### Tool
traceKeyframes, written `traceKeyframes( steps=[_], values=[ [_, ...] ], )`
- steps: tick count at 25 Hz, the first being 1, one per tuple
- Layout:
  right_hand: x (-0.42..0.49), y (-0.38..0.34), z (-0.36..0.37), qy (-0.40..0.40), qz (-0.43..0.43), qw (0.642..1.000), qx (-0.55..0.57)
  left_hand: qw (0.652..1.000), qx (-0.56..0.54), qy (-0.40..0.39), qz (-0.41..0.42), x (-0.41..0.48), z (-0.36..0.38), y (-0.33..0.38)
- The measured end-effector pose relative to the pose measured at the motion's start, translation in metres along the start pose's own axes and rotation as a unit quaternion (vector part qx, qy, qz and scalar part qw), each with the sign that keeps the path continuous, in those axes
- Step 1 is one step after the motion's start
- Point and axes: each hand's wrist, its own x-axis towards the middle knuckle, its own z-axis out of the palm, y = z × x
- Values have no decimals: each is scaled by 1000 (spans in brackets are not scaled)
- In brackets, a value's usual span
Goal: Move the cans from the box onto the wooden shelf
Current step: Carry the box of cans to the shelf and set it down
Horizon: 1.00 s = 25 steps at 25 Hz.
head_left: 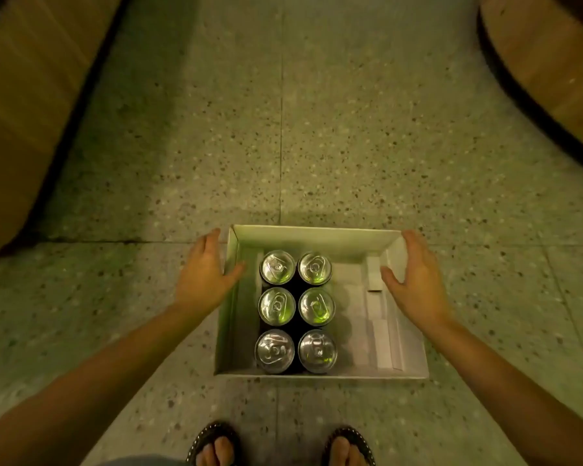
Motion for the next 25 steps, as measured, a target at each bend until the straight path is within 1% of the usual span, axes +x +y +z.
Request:
traceKeyframes(
  steps=[2, 3, 6, 8, 9, 12, 19, 22, 25],
  values=[
    [-9, 15, 2, 22, 71, 996, 42, 998, -54, -6, -28, -4, 9, -5],
    [-16, 22, 4, 13, 88, 994, 61, 996, -79, -18, -33, -9, 15, -6],
    [-28, 26, 9, -32, 100, 983, 151, 984, -153, -50, -76, -24, 23, -1],
    [-29, 23, 9, -33, 104, 974, 198, 971, -216, -56, -88, -30, 21, 1],
    [-29, 25, 11, -35, 116, 969, 216, 968, -227, -62, -88, -34, 21, -1],
    [-31, 25, 13, -53, 137, 958, 245, 969, -229, -61, -77, -41, 23, 0],
    [-25, 17, 4, -18, 134, 959, 249, 972, -229, -24, -54, -39, 17, 0],
    [-6, -10, -21, -8, 124, 958, 257, 977, -210, -4, -33, -29, -10, 13],
    [10, -54, -73, -7, 112, 958, 264, 978, -207, -6, -30, -22, -71, 46]
  ],
)
